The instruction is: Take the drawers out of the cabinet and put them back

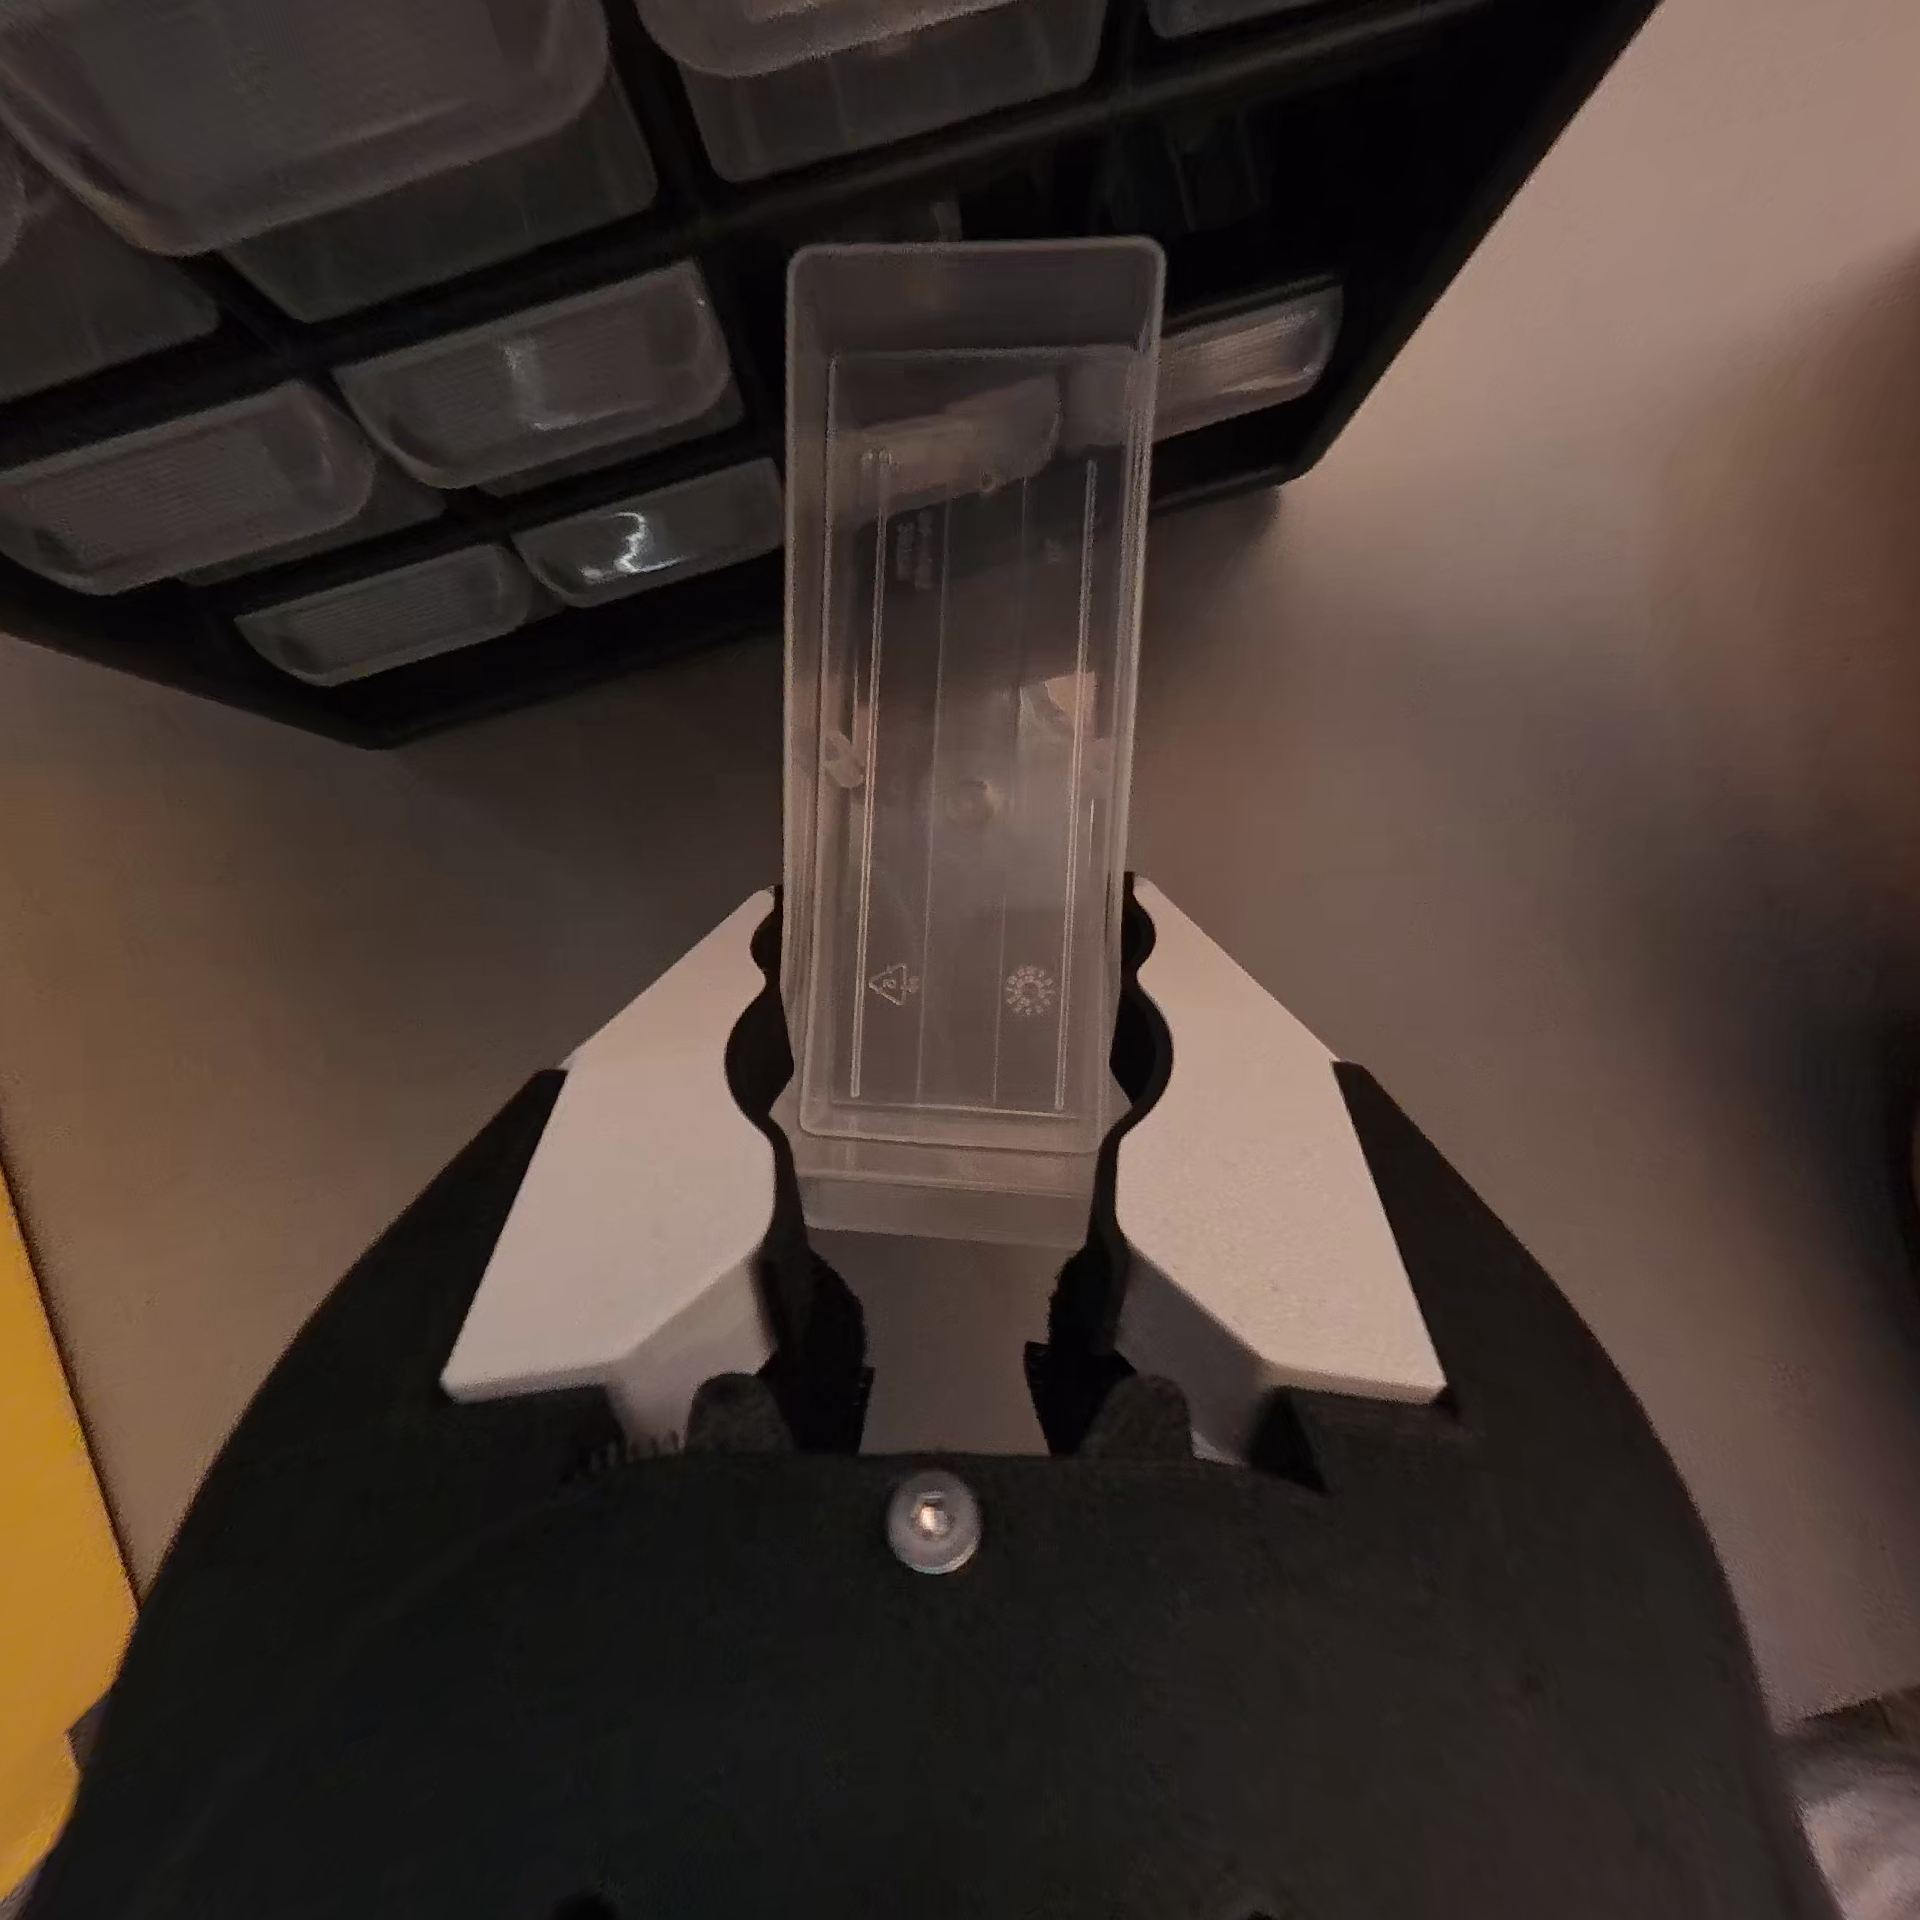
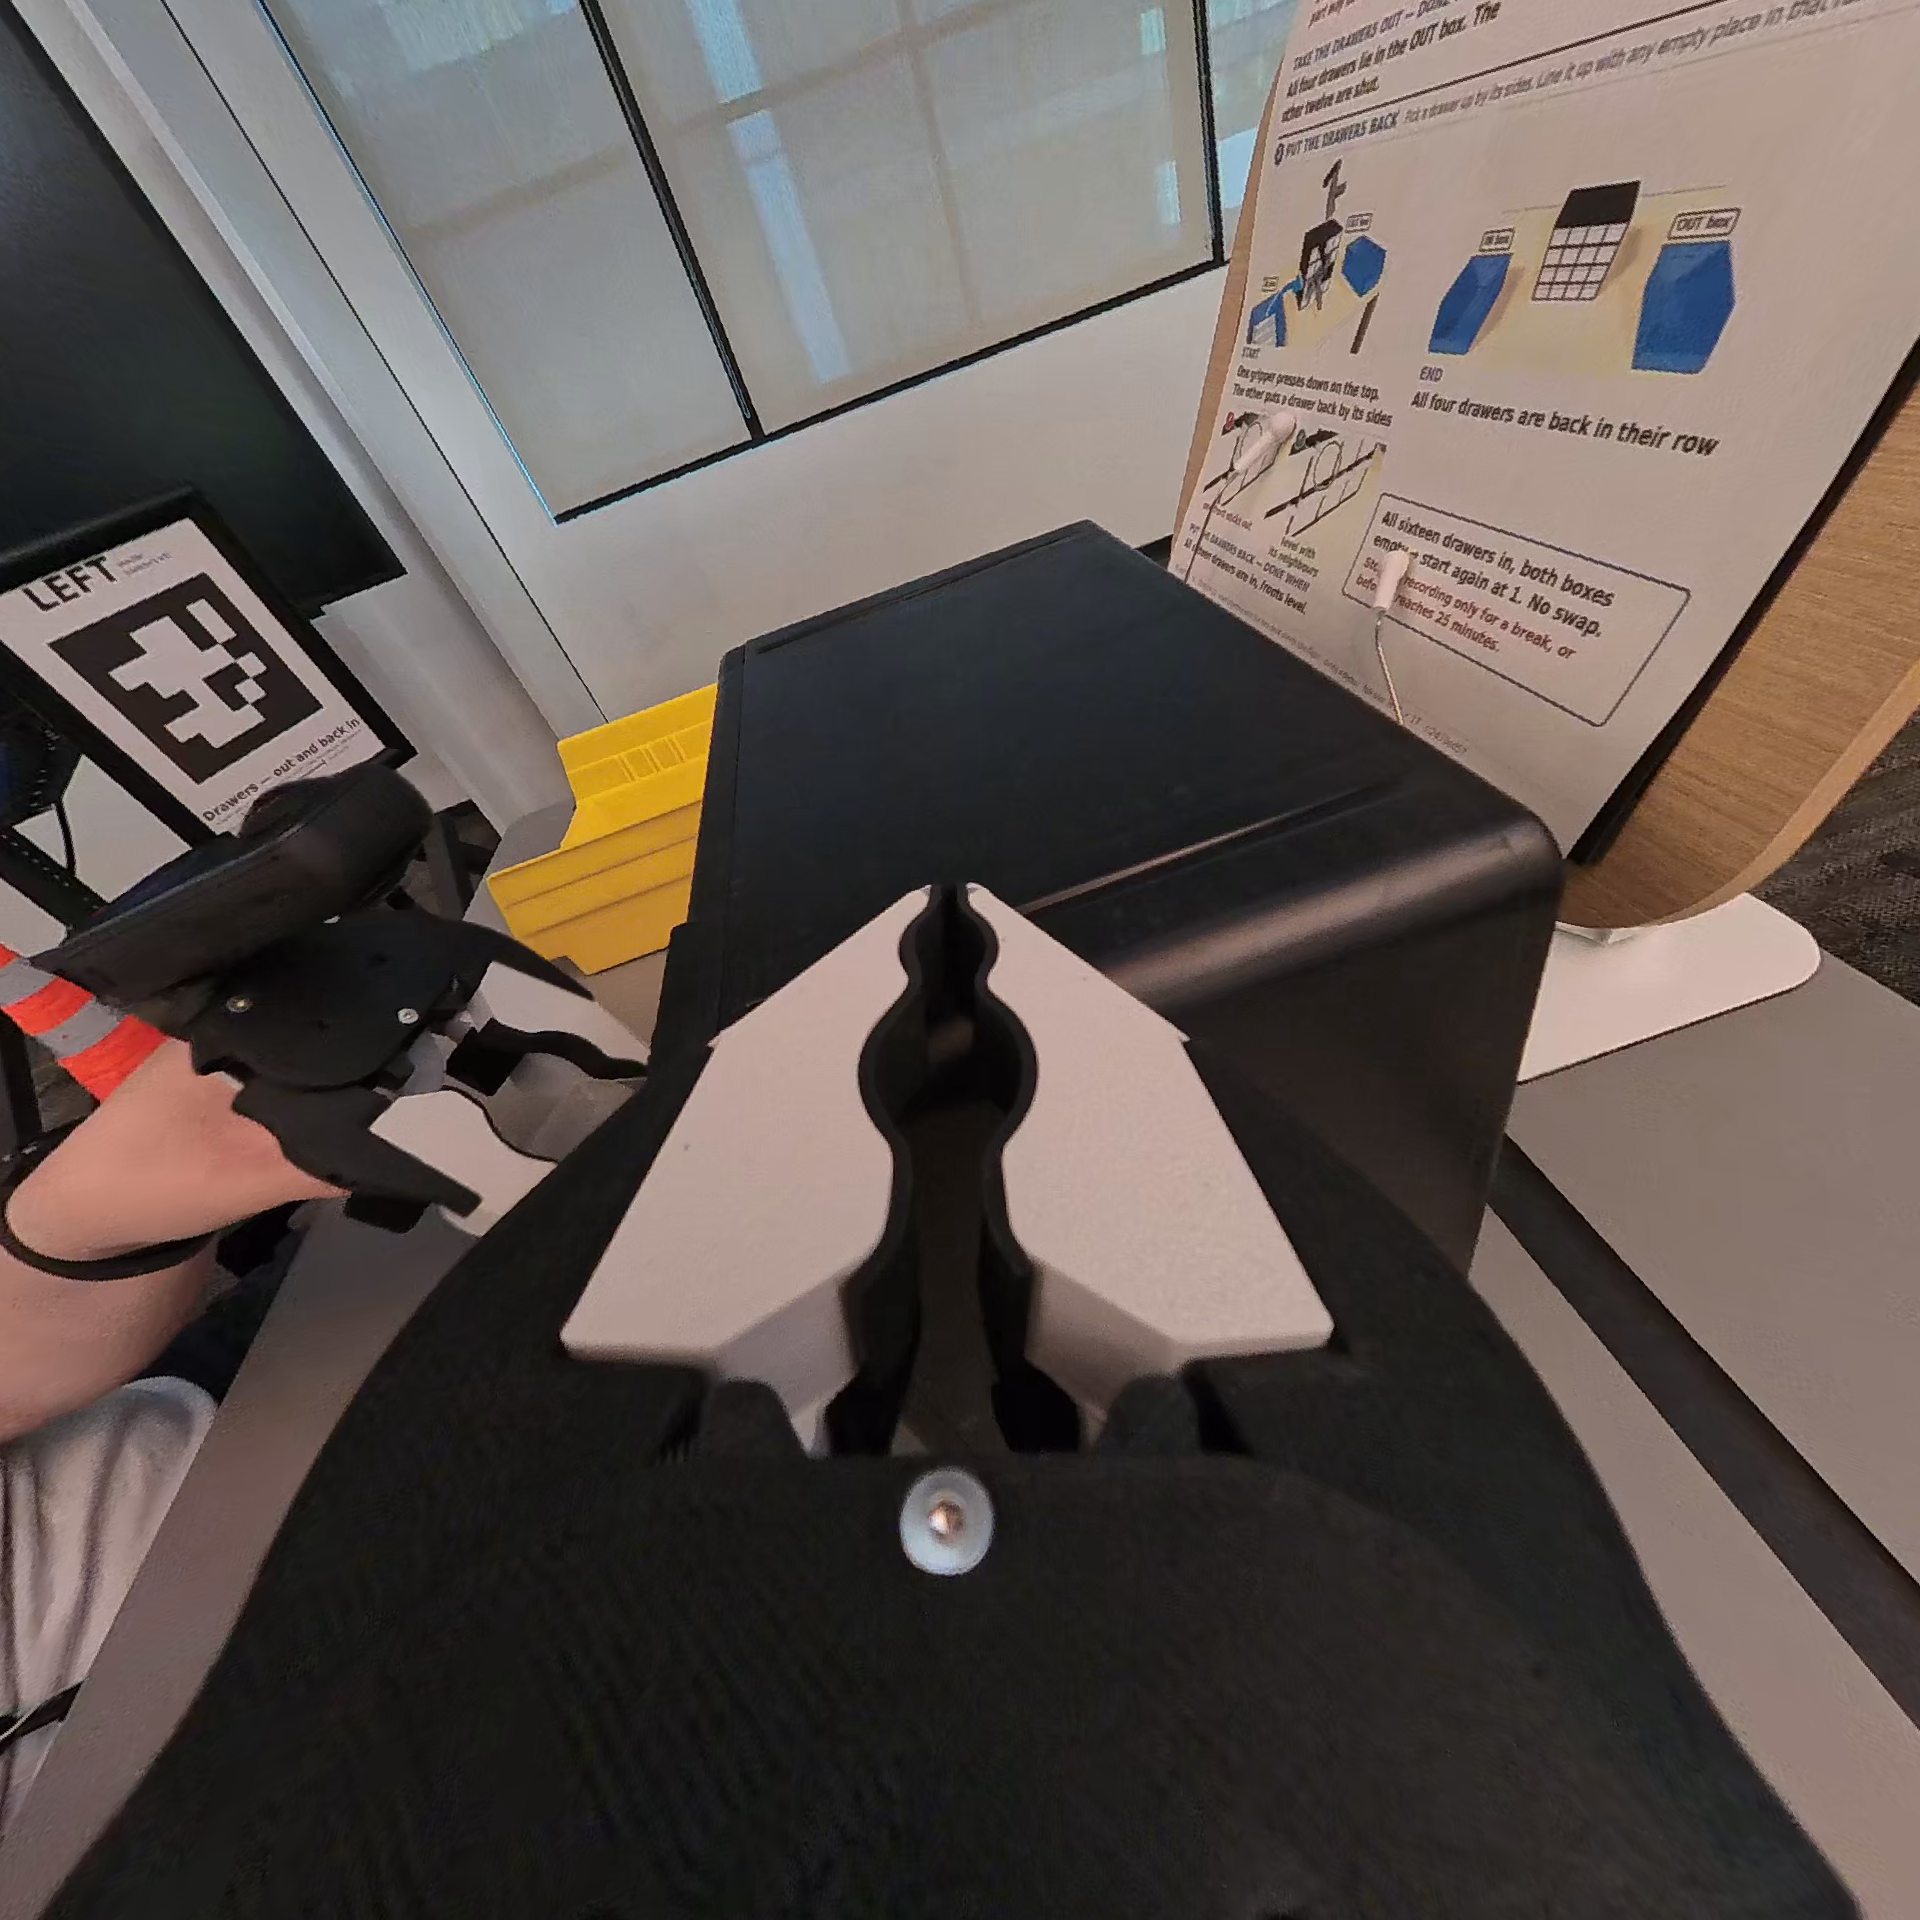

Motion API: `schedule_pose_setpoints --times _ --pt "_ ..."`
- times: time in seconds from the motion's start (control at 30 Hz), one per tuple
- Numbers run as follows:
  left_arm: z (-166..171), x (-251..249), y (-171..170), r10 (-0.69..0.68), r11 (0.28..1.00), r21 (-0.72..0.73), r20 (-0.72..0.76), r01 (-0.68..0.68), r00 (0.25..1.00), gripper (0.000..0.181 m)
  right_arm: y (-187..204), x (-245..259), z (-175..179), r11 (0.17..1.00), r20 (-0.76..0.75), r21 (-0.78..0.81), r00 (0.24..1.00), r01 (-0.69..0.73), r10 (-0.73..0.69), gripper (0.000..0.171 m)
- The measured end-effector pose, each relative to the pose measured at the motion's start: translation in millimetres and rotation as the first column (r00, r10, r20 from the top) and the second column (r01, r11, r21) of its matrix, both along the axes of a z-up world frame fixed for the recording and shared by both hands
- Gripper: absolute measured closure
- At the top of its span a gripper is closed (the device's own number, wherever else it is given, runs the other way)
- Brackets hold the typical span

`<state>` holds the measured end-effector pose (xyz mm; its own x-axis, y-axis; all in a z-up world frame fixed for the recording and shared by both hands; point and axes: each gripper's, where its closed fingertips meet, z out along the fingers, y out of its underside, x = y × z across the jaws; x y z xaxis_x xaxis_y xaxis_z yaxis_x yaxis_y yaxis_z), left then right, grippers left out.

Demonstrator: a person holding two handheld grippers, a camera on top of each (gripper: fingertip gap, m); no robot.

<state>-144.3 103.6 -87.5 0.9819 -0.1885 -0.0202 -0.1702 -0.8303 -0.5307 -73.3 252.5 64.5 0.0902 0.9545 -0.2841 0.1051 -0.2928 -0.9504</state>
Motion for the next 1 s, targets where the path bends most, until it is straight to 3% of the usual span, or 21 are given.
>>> schedule_pose_setpoints --times 0.4,1.0 --pt "-1.1 0.3 1.4 0.050 0.999 -0.005 0.025 -0.049 0.998 0.121 -0.6 0.5 0.7 1.000 -0.027 -0.016 0.999 -0.021 0.020 0.171" --pt "7.7 0.0 3.6 0.098 0.994 -0.037 -0.078 -0.101 0.992 0.121 -2.4 2.7 2.4 0.997 -0.079 -0.044 0.995 -0.063 0.059 0.171"
